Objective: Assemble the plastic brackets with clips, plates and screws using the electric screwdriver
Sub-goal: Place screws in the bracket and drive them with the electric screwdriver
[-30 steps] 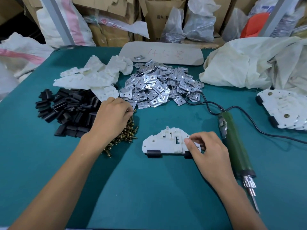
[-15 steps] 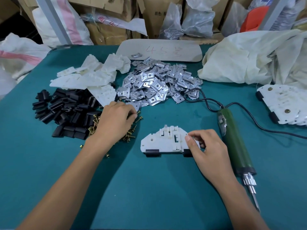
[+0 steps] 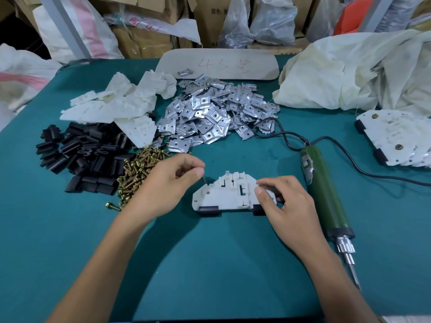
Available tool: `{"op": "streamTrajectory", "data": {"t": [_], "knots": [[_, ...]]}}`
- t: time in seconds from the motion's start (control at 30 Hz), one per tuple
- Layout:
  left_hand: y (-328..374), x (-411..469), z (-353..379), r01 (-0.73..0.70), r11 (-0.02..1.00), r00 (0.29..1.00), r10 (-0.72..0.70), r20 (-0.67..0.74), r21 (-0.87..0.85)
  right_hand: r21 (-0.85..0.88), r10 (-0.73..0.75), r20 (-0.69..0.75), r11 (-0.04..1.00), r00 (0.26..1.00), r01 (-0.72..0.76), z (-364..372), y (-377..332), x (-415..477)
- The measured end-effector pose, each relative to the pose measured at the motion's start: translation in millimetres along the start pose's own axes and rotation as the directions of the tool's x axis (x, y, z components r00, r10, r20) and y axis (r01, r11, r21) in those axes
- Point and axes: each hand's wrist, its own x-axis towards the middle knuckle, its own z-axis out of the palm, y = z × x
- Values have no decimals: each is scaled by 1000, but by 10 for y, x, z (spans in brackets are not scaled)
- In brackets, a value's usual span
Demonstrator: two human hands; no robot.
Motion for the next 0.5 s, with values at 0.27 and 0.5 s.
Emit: {"op": "streamTrajectory", "data": {"t": [0.27,0.5], "knots": [[-36,-241,155,14,996,998,-8,-69,87,7,-10,-10,1000,1000,10,15,8,1],[120,-283,171,-123,935,990,137,-18,333,21,-4,4,1000,1000,4,4,-8,-5]]}}
